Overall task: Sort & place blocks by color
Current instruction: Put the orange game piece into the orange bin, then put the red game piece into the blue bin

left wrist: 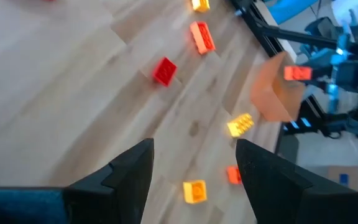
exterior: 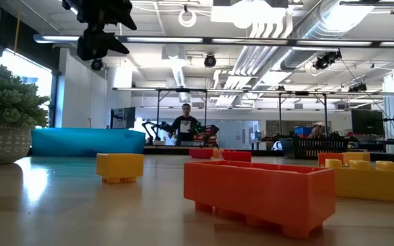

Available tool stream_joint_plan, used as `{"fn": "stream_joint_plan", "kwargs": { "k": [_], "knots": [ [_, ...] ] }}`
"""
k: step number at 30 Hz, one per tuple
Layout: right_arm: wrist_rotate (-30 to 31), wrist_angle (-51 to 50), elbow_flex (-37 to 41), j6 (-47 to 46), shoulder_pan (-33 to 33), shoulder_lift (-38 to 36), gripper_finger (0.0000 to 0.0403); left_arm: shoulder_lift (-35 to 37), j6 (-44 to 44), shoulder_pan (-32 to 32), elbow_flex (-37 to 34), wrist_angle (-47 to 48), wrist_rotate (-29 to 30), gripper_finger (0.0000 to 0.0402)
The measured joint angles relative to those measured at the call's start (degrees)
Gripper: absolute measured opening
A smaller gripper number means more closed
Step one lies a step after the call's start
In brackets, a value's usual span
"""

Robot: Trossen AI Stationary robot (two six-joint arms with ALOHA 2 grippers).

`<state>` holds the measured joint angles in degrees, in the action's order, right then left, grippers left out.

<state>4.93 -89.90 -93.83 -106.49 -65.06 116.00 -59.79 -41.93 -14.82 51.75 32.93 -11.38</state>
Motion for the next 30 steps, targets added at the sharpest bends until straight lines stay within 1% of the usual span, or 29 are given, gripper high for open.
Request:
{"fn": "stream_joint_plan", "kwargs": {
  "k": [2, 5, 10, 12, 16, 18, 20, 27, 30],
  "knots": [
    [1.17, 0.27, 0.67, 1.31, 0.01, -0.38, 0.0113, 0.0, -2.39, 1.92, 0.0, 0.06, 0.02, 0.0216],
    [0.67, 1.5, 1.94, 5.31, 0.04, -0.72, 0.0113, 0.0, -5.87, 4.95, -0.01, 0.09, 0.27, 0.0216],
    [-0.08, 9.58, 5.54, 8.78, 0.03, -1.15, 0.0113, -0.61, -10.49, 10.95, -0.02, 0.34, 3.42, 0.0216],
    [-1.1, 9.22, 5.88, 8.96, 0.08, -1.15, 0.012, -0.58, -12.31, 13.38, -0.04, 0.49, 4.7, 0.0216],
    [-1.58, 7.26, 5.59, 9.04, 0.14, -1.22, 0.0154, -1.71, -16.33, 17.92, -0.04, 2.59, 7.3, 0.0216],
    [-1.58, 6.8, 5.43, 9.04, 0.14, -1.44, 0.0164, -2.57, -18.61, 19.83, 0.0, 3.3, 7.96, 0.0216],
    [-1.55, 6.36, 5.43, 9.06, 0.14, -2.13, 0.0168, -3.5, -21.05, 21.67, -0.04, 5.19, 8.19, 0.0216],
    [-0.52, 4.13, 5.41, 9.04, 0.16, -5.45, 0.0172, -7.16, -29.1, 27.38, -0.04, 7.3, 8.81, 0.0216],
    [2.72, 4.15, 5.41, 8.85, 0.16, -7.01, 0.0173, -8.41, -33.1, 29.64, -0.02, 7.16, 8.85, 0.0216]
  ]
}}
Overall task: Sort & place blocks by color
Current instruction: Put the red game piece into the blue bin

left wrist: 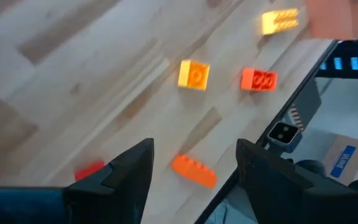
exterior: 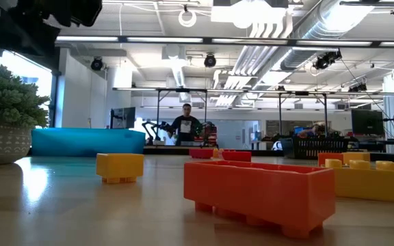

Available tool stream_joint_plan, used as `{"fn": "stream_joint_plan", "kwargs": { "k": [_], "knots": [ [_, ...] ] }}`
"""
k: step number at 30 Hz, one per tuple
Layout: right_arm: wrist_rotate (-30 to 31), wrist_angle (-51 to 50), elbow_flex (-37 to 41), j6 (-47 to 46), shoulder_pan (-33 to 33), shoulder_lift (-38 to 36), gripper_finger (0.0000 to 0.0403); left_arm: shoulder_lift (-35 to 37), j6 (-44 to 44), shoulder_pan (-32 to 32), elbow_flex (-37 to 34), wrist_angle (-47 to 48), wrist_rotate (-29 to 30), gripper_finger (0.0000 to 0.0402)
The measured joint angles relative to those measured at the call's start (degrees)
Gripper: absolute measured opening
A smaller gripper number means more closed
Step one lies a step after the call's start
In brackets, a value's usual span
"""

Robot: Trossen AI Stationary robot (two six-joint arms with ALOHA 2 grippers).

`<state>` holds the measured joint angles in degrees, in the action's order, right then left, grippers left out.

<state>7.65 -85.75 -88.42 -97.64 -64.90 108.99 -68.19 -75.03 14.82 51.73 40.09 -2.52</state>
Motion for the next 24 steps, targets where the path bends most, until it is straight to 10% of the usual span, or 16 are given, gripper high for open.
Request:
{"fn": "stream_joint_plan", "kwargs": {
  "k": [24],
  "knots": [
    [30.42, -4.24, 3.48, 14.17, 12.04, -19.18, 0.0172, -11.19, -26.12, 17.72, 0.02, 6.39, 2.32, 0.0216]
  ]
}}
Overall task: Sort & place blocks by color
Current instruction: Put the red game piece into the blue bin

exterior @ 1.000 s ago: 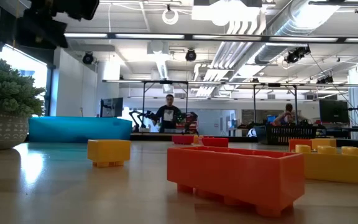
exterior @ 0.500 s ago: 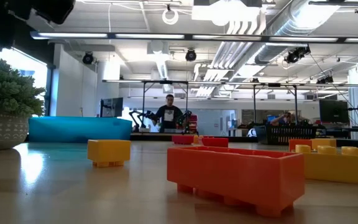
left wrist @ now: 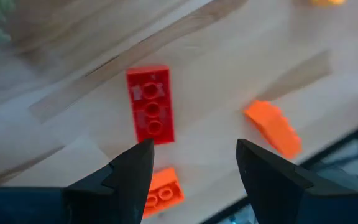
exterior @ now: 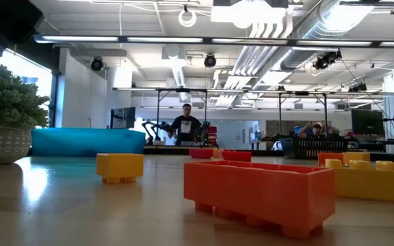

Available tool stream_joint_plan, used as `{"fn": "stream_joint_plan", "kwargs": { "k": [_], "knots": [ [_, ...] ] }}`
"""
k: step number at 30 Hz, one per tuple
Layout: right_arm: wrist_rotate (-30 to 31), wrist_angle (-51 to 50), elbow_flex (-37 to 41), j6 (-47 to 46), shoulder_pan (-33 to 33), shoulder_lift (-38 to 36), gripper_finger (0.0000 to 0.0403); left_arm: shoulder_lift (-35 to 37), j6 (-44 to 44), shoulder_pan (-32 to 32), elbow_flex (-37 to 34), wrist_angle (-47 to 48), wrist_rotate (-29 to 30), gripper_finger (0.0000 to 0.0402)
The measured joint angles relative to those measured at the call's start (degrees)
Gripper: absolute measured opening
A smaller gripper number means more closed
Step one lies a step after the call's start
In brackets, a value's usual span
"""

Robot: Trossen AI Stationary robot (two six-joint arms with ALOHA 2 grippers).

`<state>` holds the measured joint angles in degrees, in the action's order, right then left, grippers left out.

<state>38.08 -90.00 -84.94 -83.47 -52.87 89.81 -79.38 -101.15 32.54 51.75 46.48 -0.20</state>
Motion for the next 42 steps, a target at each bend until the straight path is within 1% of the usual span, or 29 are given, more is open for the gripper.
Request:
{"fn": "stream_joint_plan", "kwargs": {
  "k": [4, 12, 23, 26, 28, 30, 35, 37, 39, 42],
  "knots": [
    [1.96, -0.03, 0.01, 5.75, 2.8, -2.07, 0.0172, -3.84, -2.47, 0.28, 0.0, -0.15, -0.14, 0.0216],
    [2.03, -0.02, 0.04, 13.78, 6.73, -3.05, 0.0172, -9.76, -3.78, 0.26, -0.02, -0.12, -0.25, 0.0216],
    [1.43, -0.01, 0.04, 18.0, 9.95, -3.05, 0.0172, -15.77, -4.76, 0.26, -0.02, -0.68, -0.97, 0.0216],
    [1.28, -0.02, 0.04, 18.62, 10.79, -3.05, 0.0172, -17.21, -4.66, 0.26, -0.02, -0.83, -2.21, 0.0214],
    [0.97, 0.0, 0.04, 19.31, 11.36, -3.05, 0.0172, -17.82, -3.85, 0.26, 0.01, -1.65, -3.05, 0.0204],
    [0.98, -0.02, 0.04, 19.41, 12.07, -3.05, 0.0172, -18.07, -2.57, 0.21, 0.07, -2.14, -3.58, 0.0184],
    [1.03, 0.0, 0.04, 19.46, 14.23, -3.02, 0.0172, -17.84, 1.38, 0.06, 0.0, -4.41, -4.26, 0.0113],
    [1.06, -0.01, 0.04, 19.46, 15.18, -3.02, 0.0172, -17.34, 2.77, -0.06, 0.0, -7.35, -4.97, 0.011],
    [1.11, 0.0, 0.04, 19.48, 16.04, -3.02, 0.0172, -16.02, 4.23, -0.45, -0.05, -7.96, -4.87, 0.011],
    [1.42, -0.01, 0.04, 19.55, 17.4, -3.02, 0.0172, -12.96, 6.06, -1.63, -0.04, -10.21, -1.94, 0.011]
  ]
}}
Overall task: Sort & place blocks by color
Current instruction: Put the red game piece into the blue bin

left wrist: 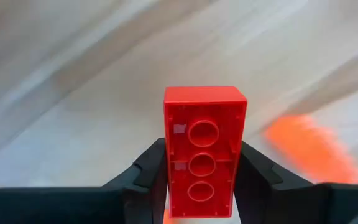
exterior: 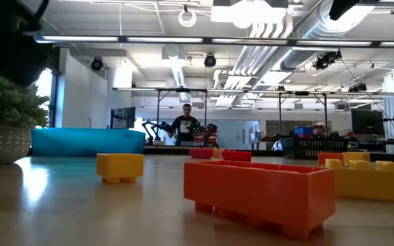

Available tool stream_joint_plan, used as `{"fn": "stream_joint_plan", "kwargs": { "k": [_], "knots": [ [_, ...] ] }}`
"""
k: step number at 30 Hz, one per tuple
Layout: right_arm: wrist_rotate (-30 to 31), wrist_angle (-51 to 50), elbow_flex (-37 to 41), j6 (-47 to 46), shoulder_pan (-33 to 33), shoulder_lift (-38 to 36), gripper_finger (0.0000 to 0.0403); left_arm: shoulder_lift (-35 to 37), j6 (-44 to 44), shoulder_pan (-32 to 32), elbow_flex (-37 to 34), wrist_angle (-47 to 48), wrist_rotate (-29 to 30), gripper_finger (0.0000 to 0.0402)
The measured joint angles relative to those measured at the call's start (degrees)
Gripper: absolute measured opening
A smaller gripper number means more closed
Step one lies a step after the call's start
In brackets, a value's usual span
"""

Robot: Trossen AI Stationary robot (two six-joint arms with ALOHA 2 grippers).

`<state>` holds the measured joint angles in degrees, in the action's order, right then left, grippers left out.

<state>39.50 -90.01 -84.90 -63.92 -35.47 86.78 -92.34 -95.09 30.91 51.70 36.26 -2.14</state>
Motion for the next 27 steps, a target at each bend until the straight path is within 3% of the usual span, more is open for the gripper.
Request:
{"fn": "stream_joint_plan", "kwargs": {
  "k": [7, 14, 19, 27],
  "knots": [
    [-0.03, 1.16, 0.0, 1.42, 3.29, 0.0, 0.0171, 9.68, 6.97, -6.29, 0.02, -0.64, 9.72, 0.011],
    [-0.45, 4.92, 0.0, 1.4, 5.87, 0.0, 0.0171, 18.78, 20.7, -15.43, 0.04, -0.43, 17.65, 0.0111],
    [-3.41, 9.75, 0.0, 1.42, 8.1, 0.0, 0.0171, 22.95, 33.03, -24.16, 0.04, -0.33, 17.67, 0.0117],
    [-13.7, 18.88, 0.0, 1.42, 11.74, 0.0, 0.0171, 25.82, 54.4, -39.29, 0.04, -0.25, 13.46, 0.0119]
  ]
}}
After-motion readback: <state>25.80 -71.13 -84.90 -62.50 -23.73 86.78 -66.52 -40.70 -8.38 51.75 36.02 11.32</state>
